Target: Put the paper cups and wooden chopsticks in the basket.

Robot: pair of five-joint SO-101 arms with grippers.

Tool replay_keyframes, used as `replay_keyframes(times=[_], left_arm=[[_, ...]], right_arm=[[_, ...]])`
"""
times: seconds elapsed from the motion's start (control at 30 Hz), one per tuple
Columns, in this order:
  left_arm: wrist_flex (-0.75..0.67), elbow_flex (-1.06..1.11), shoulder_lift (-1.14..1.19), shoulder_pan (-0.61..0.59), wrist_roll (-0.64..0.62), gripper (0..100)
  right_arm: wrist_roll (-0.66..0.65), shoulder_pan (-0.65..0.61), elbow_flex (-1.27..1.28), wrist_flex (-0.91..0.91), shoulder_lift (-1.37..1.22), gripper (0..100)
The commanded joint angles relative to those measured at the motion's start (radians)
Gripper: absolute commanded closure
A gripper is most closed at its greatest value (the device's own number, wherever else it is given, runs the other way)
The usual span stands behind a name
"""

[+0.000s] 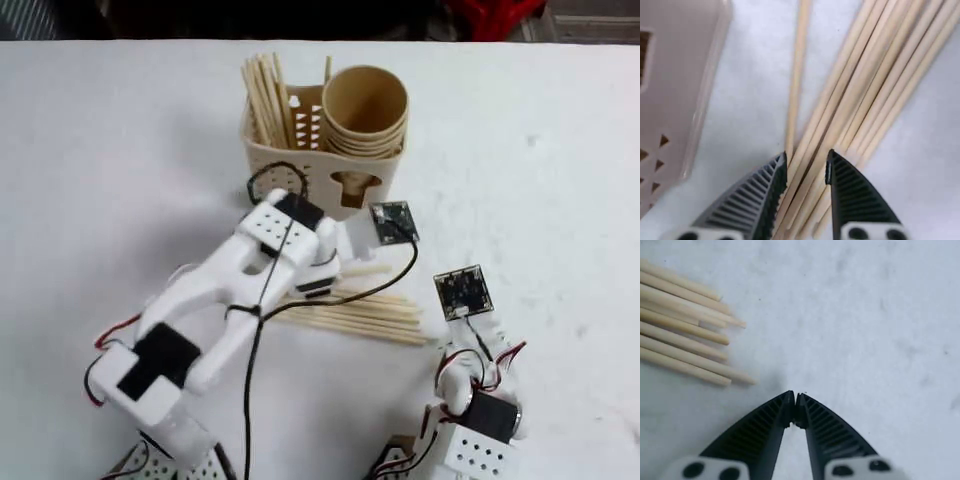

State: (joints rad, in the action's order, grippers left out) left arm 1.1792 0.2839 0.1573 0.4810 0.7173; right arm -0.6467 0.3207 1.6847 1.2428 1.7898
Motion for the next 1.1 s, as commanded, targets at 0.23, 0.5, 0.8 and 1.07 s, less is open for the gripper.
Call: replay_keyframes(times=[0.23, 0.5, 0.8, 1.07], left_arm=[[-0.055, -0.044, 0.09, 0.016, 0.026, 85], [-0.069, -0.046, 0.119, 0.016, 0.028, 86], [-0.06, -0.069, 0.11, 0.007, 0.02, 96], [0.135, -0.267, 0.108, 0.007, -0.011, 98]], right_arm=[[-0.006, 0.005, 0.006, 0.004, 0.008, 98.3], [-0.006, 0.005, 0.006, 0.004, 0.008, 98.3], [-0.006, 0.005, 0.006, 0.004, 0.008, 98.3], [-0.006, 0.005, 0.006, 0.004, 0.008, 98.3]])
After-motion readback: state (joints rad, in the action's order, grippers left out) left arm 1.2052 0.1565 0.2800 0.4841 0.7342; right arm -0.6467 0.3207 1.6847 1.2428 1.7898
